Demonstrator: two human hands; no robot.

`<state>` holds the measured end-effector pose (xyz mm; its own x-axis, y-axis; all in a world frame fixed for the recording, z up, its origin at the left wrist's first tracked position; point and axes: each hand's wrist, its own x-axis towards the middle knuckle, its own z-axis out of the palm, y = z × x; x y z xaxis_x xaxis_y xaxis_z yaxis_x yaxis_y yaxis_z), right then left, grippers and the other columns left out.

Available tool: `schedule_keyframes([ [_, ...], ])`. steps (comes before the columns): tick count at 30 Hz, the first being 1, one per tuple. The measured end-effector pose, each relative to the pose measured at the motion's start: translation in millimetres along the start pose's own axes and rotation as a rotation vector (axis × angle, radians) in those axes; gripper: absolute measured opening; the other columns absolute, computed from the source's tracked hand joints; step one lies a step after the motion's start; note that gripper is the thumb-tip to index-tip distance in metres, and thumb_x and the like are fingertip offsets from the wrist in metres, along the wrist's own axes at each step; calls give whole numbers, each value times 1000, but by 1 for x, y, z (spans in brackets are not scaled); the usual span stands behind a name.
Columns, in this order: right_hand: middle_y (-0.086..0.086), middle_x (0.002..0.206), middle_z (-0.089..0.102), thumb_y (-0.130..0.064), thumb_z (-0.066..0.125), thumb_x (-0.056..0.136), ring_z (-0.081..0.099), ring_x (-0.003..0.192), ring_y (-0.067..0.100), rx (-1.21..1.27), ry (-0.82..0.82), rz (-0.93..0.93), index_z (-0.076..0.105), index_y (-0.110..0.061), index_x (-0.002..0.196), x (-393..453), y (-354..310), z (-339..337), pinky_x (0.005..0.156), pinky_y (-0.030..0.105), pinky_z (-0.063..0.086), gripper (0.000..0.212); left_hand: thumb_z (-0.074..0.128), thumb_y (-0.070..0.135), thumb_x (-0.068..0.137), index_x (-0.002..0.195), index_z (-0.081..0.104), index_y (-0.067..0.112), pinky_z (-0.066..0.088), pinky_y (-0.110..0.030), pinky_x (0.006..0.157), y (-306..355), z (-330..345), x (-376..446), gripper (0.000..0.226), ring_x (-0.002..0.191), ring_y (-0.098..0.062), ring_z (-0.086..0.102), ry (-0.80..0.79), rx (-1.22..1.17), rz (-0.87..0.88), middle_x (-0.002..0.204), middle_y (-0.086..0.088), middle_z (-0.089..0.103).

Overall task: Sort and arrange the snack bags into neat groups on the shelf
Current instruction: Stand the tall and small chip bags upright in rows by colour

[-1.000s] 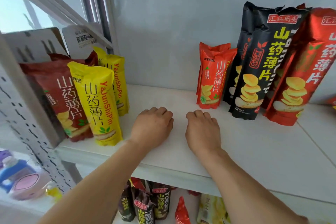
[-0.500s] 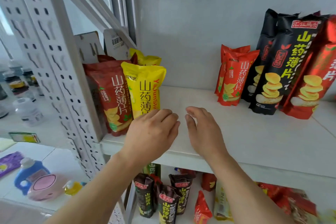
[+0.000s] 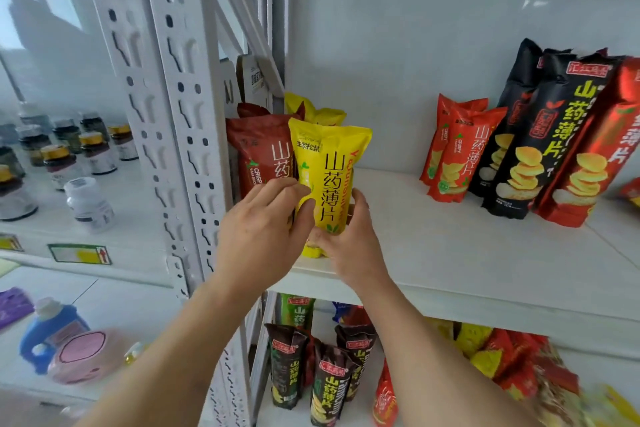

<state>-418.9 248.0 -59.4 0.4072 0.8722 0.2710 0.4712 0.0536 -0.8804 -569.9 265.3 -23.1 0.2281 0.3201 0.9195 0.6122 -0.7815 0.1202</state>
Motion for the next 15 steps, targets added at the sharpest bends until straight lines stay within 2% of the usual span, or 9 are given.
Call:
schedule_keyframes([
  [3,-16,119,64,-55,79,62,65,104,6,-25,-20,3,33,-40,133,5,1,-5,89,38,55,86,56,29,96,98,76,10,48,-24,66,1,3,1,27,84,-21,70,-3,-66,-75,102,0,73],
  [7,-21,115,61,-39,80,77,61,104,3,-25,-73,-6,32,-33,142,12,6,-28,86,21,47,81,52,34,96,102,74,10,52,-27,69,4,12,1,33,90,-20,70,-27,-115,-153,105,0,73],
  [9,-25,112,58,-35,77,81,59,106,4,-17,-98,-3,33,-33,144,16,13,-42,88,21,46,76,50,37,95,104,74,11,49,-24,73,7,20,2,36,95,-18,68,-54,-134,-190,108,1,72],
  [12,-25,117,58,-33,75,84,58,115,6,14,-110,12,32,-37,146,21,25,-62,96,30,49,76,49,40,94,110,71,9,46,-25,79,16,34,5,41,104,-19,64,-116,-187,-232,114,-1,70],
  [15,-31,112,60,-25,82,78,59,106,-9,74,-104,24,38,-50,129,25,33,-69,84,17,52,72,53,39,95,122,66,9,52,-34,87,27,50,7,43,113,-23,62,-183,-270,-299,124,-3,65],
])
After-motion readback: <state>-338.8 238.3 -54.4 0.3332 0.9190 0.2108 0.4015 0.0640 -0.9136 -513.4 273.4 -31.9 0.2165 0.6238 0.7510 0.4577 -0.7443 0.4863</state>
